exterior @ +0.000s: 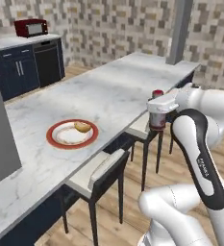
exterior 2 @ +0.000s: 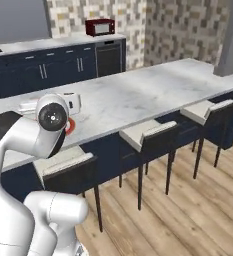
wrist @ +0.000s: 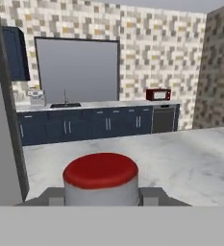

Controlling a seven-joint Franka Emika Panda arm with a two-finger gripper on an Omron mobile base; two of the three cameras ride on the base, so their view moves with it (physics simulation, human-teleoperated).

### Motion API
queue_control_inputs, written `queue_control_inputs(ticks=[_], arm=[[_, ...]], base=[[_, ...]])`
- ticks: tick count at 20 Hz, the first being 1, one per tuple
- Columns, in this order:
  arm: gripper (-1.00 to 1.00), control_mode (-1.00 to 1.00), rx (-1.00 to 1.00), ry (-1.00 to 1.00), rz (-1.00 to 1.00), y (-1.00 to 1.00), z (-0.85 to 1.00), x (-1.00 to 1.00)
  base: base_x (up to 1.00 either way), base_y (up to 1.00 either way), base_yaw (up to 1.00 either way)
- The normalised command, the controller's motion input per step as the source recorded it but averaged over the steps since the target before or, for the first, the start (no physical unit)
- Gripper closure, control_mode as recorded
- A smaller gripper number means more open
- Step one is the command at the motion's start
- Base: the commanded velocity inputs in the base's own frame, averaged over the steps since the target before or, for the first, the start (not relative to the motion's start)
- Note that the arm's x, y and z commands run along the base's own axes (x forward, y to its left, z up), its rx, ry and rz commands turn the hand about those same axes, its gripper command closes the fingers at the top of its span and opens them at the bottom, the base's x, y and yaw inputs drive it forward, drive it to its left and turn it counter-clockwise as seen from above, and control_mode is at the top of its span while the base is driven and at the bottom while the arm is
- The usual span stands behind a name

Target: Move the hot dog bun to the plate on the dining table and place the condiment next to that plate. Then navigate to the fridge and take the sausage and place it on the plate as well.

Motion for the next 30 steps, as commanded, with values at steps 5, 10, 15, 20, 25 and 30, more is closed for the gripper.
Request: queue_control_inputs(ticks=[5,10,15,20,25,30], arm=[[1.00,1.00,0.00,0.00,0.00,0.00,0.00,0.00],[1.00,1.00,0.00,0.00,0.00,0.00,0.00,0.00],[1.00,1.00,0.00,0.00,0.00,0.00,0.00,0.00],[1.00,1.00,0.00,0.00,0.00,0.00,0.00,0.00],[1.00,1.00,0.00,0.00,0.00,0.00,0.00,0.00],[1.00,-1.00,0.06,0.12,0.17,-0.69,-0.50,0.81]], base=[[0.40,-0.39,0.60],[0.22,-0.40,0.62],[0.47,-0.53,0.52],[0.86,-0.63,0.21],[0.95,-0.47,0.08],[0.00,0.00,0.00]])
